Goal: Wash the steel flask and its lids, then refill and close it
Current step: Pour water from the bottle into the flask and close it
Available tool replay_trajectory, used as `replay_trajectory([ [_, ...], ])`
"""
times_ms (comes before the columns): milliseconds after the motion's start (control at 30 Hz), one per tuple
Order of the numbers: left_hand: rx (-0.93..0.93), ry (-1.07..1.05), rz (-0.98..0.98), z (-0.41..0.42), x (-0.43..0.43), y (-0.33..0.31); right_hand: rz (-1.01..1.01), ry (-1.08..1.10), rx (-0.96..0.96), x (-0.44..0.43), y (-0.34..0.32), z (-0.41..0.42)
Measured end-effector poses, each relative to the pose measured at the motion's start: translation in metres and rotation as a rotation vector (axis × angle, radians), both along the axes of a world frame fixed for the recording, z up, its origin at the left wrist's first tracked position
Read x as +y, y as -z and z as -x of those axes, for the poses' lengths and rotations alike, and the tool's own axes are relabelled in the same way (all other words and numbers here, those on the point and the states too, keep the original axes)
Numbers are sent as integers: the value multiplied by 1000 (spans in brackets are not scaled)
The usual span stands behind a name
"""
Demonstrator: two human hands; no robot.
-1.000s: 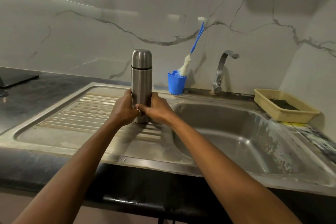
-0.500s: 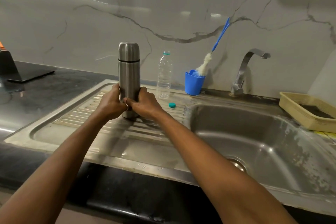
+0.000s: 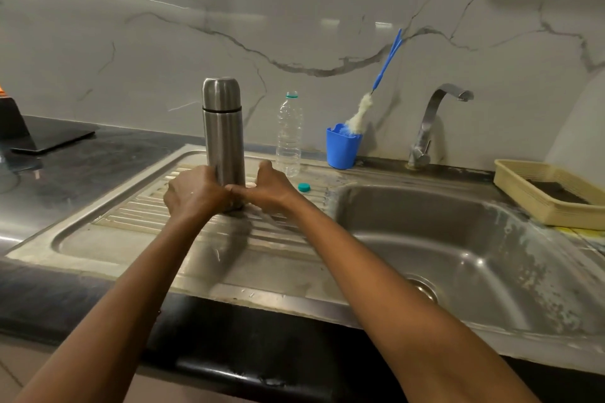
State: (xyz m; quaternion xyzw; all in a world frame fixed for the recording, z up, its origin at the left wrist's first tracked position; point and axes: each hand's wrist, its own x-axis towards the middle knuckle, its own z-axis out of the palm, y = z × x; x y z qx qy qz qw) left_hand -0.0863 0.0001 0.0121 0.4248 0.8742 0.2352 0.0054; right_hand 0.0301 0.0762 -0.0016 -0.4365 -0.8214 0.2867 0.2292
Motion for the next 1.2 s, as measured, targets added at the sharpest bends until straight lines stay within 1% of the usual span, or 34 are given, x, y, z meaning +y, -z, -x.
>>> replay_trajectory([
  [67, 80, 27, 22, -18, 0, -1, -16, 22, -21, 4, 0, -15],
  [133, 108, 107, -7, -34, 5, 0, -32, 50, -51, 9, 2, -28],
  [267, 54, 343, -117, -53, 26, 1, -111, 145, -92, 25, 5, -62],
  [333, -2, 397, -186, -61, 38, 2, -166, 184, -129, 37, 7, -76],
  [400, -37, 431, -278, -67, 51, 4, -190, 174, -174, 47, 9, -83],
  [467, -48, 441, -358, -71, 66, 5, -209, 136, -233, 57, 9, -84],
  [567, -66, 401, -418, -72, 93, 1, -226, 68, -285, 72, 10, -82],
  [700, -93, 332, -407, -75, 130, -6, -261, 45, -341, 96, 19, -71],
  [833, -178, 280, -407, -71, 158, -8, -298, 3, -397, 112, 22, -67],
  [900, -216, 263, -423, -67, 169, -8, -278, -35, -433, 118, 18, -69],
  [967, -240, 263, -444, -62, 179, -10, -266, -27, -391, 127, 5, -72],
  [1000, -246, 272, -452, -60, 184, -11, -280, 7, -328, 133, -7, -75],
  [1100, -262, 293, -475, -56, 196, -15, -359, 132, -60, 148, -57, -84],
  [1133, -269, 294, -487, -55, 199, -16, -380, 143, 5, 152, -75, -85],
  [1200, -284, 292, -506, -54, 206, -16, -403, 112, 62, 158, -105, -79],
])
